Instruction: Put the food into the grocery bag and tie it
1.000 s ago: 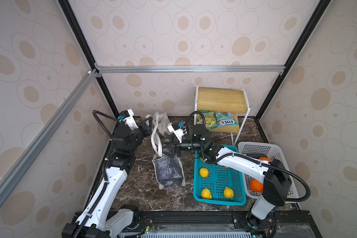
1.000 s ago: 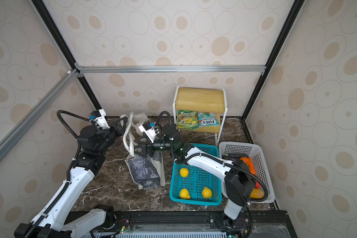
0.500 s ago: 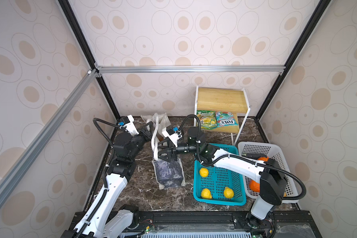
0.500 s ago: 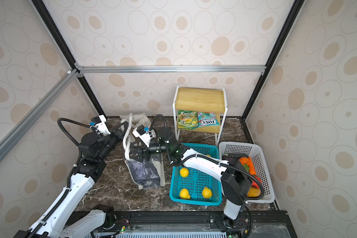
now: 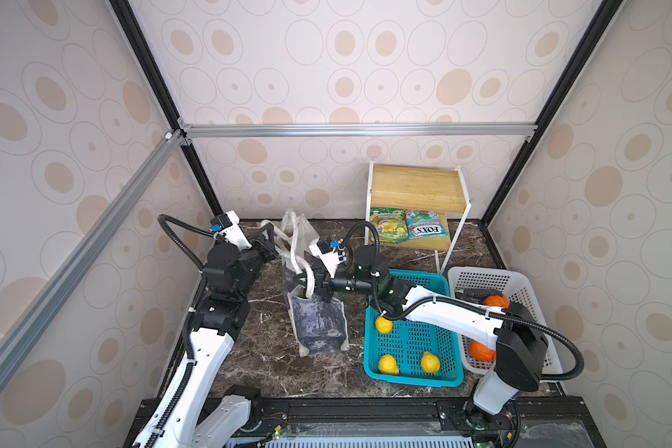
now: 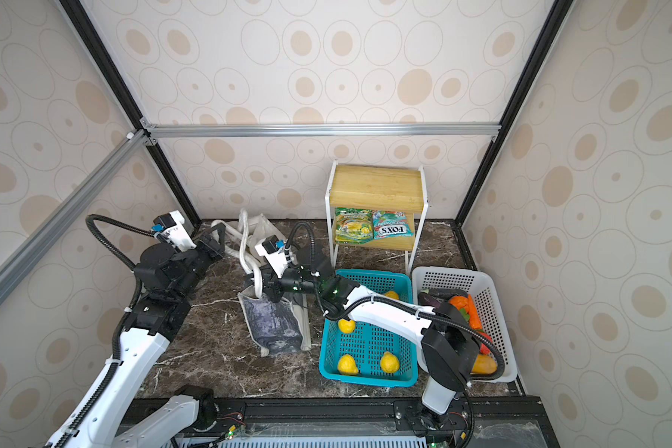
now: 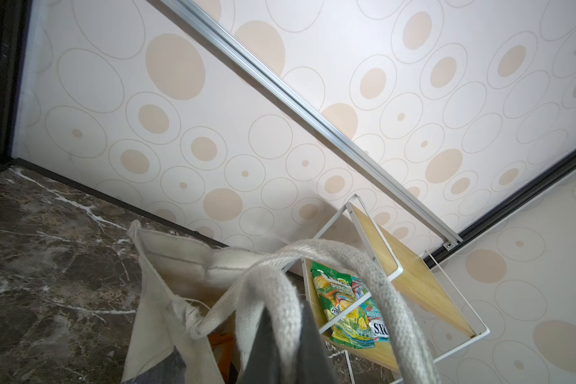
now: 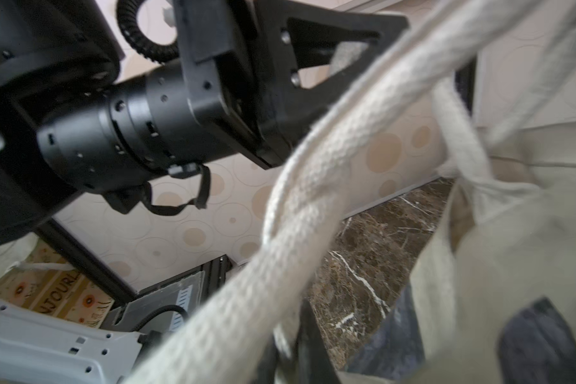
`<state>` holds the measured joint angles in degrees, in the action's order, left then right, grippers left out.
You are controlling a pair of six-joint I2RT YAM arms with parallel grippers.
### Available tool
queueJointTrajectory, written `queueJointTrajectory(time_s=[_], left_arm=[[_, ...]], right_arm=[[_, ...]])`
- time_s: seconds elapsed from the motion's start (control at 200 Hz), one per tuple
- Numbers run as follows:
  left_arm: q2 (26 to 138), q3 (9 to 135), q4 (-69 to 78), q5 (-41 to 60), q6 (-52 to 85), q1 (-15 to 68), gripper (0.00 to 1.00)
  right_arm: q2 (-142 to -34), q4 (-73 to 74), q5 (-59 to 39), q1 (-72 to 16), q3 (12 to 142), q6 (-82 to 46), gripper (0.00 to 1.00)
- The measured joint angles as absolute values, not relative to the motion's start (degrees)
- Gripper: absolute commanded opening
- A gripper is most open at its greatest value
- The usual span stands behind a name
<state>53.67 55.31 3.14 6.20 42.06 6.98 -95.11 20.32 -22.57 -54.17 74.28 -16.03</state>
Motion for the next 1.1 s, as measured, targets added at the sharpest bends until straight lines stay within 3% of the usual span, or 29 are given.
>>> queueJointTrajectory(time_s=[0.485,0.69,0.925,1.1], left_arm=[[55.40,56.75,0.40,20.67,44.42,-14.48,0.00],[56.16,56.60,0.80,25.78,46.94,-18.26,0.00],[56.14,54.48,1.54,29.52,48.18,-21.54,0.00],[55.96,52.64,1.52,34.54,48.75,-24.60,0.00]], right_arm=[[-95.31,3.70,2.92,-55.42,82.46,-21.91,0.00],[-96.75,2.96,12.27,-56.03,83.57,-27.49,0.00],[-95.83,12.75,12.05,-54.72,76.79,-34.50,0.00],[-93.08,23.62,5.63,-51.22,68.42,-41.41,0.00]])
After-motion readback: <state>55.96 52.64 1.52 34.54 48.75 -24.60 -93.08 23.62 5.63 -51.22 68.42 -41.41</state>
